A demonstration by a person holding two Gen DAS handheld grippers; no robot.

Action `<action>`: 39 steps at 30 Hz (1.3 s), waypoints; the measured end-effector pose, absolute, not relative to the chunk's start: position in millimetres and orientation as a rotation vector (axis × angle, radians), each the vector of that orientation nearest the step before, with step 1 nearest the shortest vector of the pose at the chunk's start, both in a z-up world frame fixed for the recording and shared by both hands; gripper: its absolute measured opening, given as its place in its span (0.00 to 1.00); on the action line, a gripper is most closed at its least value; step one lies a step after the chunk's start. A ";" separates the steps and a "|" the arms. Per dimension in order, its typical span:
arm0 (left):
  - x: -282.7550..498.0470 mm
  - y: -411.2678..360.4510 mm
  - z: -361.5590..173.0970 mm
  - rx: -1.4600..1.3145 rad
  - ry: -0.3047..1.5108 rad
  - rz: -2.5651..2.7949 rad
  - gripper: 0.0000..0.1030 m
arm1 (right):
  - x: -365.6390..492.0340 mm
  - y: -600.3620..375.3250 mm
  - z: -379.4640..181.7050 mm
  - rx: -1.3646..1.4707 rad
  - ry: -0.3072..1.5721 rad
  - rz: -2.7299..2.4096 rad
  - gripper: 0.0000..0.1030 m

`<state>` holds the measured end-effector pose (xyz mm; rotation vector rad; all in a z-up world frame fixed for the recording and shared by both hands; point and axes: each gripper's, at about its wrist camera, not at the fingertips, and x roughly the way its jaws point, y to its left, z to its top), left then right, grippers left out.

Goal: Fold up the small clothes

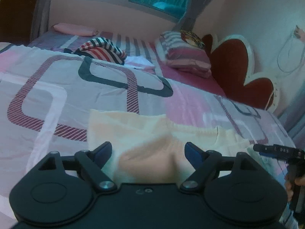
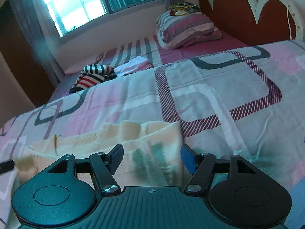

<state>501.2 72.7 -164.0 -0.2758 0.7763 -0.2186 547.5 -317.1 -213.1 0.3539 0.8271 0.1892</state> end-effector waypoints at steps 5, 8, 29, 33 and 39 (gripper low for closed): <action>515.3 59.5 -176.3 -0.153 0.826 -0.230 0.78 | 552.6 -308.1 -220.0 0.275 0.844 0.209 0.64; 525.7 55.1 -184.5 -0.126 0.842 -0.222 0.68 | 554.9 -302.6 -222.9 0.256 0.846 0.228 0.64; 527.6 58.6 -160.3 -0.140 0.646 -0.185 0.02 | 562.3 -293.8 -195.9 0.158 0.693 0.244 0.04; 544.9 59.1 -171.7 -0.164 0.669 -0.133 0.02 | 580.8 -293.0 -203.7 0.159 0.702 0.213 0.03; 555.2 55.5 -192.7 -0.149 0.705 -0.083 0.02 | 599.7 -286.4 -232.1 0.146 0.758 0.183 0.03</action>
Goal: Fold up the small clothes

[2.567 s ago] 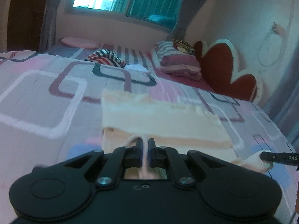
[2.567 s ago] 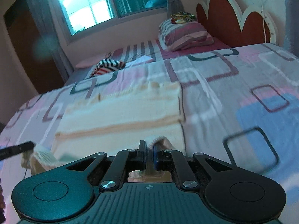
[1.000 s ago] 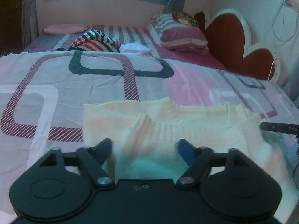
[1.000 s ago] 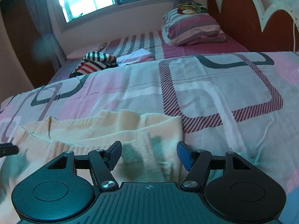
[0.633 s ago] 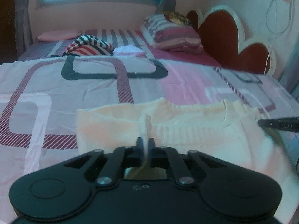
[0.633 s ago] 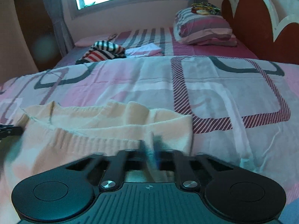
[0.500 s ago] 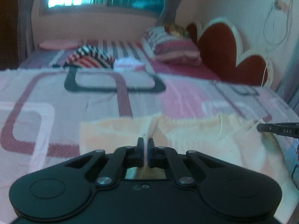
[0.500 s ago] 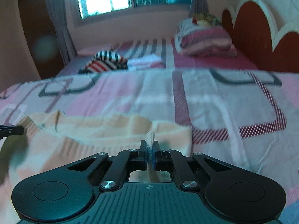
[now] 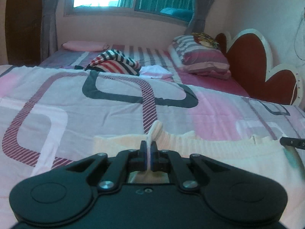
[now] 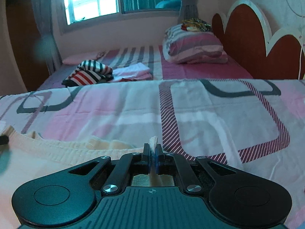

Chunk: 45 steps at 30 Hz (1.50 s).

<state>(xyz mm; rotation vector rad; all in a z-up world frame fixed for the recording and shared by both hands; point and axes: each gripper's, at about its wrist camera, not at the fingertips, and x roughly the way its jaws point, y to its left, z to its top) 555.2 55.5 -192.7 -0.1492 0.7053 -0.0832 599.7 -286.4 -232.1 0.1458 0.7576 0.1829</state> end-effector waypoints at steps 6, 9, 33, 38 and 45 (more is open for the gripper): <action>554.8 59.0 -194.1 -0.174 0.690 -0.051 0.02 | 606.3 -285.7 -236.5 0.128 0.720 0.156 0.03; 557.5 56.9 -204.7 -0.160 0.731 -0.029 0.05 | 612.3 -279.9 -251.1 0.094 0.763 0.133 0.04; 505.3 -11.5 -176.5 -0.070 0.762 -0.149 0.66 | 532.5 -193.8 -207.8 0.118 0.772 0.325 0.45; 499.1 14.4 -193.4 -0.080 0.781 -0.102 0.66 | 531.2 -223.9 -227.8 0.107 0.806 0.222 0.45; 476.8 30.4 -180.7 -0.094 0.783 -0.022 0.65 | 516.4 -280.3 -234.2 0.131 0.831 0.087 0.45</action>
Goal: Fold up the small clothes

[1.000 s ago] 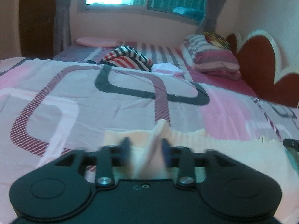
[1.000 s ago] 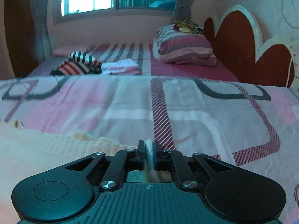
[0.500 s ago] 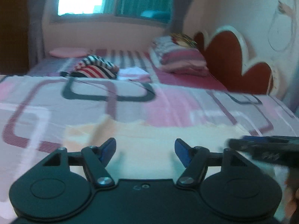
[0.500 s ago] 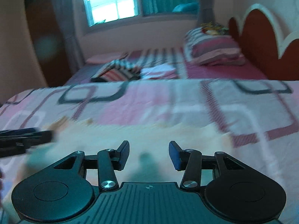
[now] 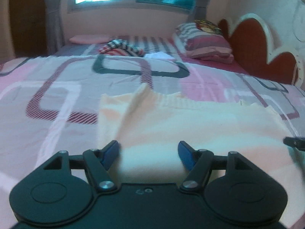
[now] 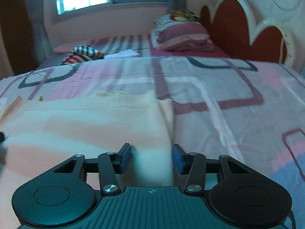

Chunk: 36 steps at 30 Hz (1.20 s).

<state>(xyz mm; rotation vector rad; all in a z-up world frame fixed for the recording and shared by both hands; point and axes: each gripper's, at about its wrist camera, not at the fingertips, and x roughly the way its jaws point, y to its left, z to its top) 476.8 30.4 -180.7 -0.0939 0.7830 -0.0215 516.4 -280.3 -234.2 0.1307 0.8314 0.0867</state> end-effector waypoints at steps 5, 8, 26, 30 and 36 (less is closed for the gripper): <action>455.3 14.4 -166.9 -0.102 0.778 -0.066 0.66 | 493.2 -258.0 -209.1 0.158 0.787 0.192 0.45; 450.6 -2.2 -170.4 -0.086 0.810 -0.102 0.66 | 483.0 -228.4 -203.3 0.178 0.799 0.289 0.45; 409.0 20.9 -182.2 -0.088 0.873 -0.063 0.66 | 425.5 -239.6 -215.5 0.155 0.883 0.149 0.45; 397.3 24.3 -182.8 -0.076 0.883 -0.067 0.66 | 406.9 -217.6 -213.3 0.095 0.893 0.151 0.45; 388.0 29.1 -187.4 -0.028 0.888 -0.097 0.67 | 400.3 -223.5 -217.1 0.107 0.938 0.064 0.45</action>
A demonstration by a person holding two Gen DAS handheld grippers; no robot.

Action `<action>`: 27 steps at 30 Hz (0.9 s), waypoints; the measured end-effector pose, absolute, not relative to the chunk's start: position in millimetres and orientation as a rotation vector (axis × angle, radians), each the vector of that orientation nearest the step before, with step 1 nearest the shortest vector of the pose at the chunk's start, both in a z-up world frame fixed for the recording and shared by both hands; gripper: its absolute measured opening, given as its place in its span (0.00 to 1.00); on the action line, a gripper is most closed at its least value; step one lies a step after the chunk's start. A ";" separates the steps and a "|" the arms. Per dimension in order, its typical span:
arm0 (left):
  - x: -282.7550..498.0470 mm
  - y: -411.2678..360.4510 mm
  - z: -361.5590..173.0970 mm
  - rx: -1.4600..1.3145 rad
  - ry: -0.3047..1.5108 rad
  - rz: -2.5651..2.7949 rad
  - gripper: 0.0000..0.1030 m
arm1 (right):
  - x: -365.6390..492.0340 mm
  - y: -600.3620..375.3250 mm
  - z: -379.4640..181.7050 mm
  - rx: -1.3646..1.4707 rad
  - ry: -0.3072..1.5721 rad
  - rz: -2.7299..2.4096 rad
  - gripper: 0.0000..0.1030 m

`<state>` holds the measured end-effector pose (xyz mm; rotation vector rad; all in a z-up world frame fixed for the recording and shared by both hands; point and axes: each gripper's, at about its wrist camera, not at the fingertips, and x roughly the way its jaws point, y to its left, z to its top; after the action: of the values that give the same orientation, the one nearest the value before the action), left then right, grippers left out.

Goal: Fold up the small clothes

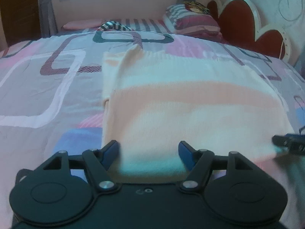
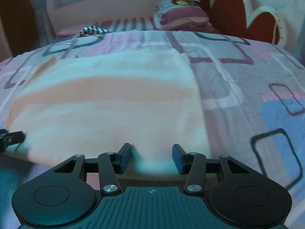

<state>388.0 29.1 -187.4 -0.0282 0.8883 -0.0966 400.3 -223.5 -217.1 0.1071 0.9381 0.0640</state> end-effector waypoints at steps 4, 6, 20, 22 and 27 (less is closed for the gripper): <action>386.0 29.2 -187.6 -0.030 0.891 -0.094 0.67 | 391.0 -224.1 -203.6 0.130 0.918 0.045 0.45; 385.2 28.3 -187.5 -0.029 0.893 -0.090 0.68 | 389.4 -221.1 -205.1 0.112 0.936 0.044 0.45; 373.5 36.7 -175.3 -0.173 0.920 -0.069 0.72 | 397.0 -209.9 -174.0 0.174 0.886 0.149 0.45; 374.8 33.7 -177.6 -0.159 0.930 -0.059 0.72 | 401.1 -200.7 -184.0 0.153 0.902 0.173 0.45; 376.6 33.9 -180.6 -0.160 0.947 -0.044 0.73 | 406.3 -186.1 -216.3 0.055 0.955 0.218 0.45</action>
<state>376.6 33.9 -180.6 -0.1605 0.9467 -0.0440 406.3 -186.1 -216.3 0.0548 0.9547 0.2182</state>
